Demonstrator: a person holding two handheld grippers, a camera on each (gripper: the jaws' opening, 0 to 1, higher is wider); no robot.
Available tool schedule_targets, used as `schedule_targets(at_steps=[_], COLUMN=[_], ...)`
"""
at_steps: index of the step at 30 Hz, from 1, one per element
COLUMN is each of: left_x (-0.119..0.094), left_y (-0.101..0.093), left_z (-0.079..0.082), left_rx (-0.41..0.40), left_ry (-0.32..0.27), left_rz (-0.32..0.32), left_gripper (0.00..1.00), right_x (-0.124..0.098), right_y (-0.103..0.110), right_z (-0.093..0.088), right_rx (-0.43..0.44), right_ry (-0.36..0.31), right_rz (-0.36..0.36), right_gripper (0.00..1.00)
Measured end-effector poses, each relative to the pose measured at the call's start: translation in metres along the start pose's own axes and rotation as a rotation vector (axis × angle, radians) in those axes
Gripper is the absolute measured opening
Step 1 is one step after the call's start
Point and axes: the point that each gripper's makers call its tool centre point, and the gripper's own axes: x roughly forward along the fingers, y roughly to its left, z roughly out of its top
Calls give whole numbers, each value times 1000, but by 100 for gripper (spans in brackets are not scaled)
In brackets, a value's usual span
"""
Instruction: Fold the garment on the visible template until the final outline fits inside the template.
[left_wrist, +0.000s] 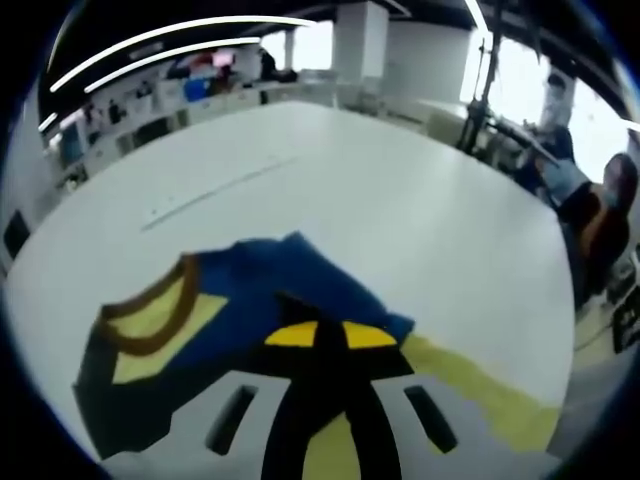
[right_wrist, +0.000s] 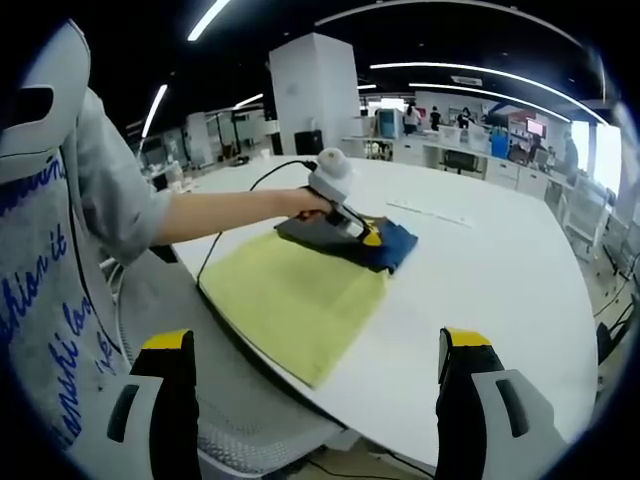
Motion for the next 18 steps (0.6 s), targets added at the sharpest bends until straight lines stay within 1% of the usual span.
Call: schedule_targets(at_steps=[7, 18], left_x=[1, -2], left_y=[-6, -12], left_z=[6, 10], left_rx=[5, 17], left_ry=[-14, -22], left_rz=[-7, -12], left_gripper=[4, 5], right_x=[-1, -1], right_y=[1, 2], right_z=[0, -1], right_rx=[-3, -3], right_ry=[-3, -2], right_rz=[2, 5], right_gripper=[100, 100])
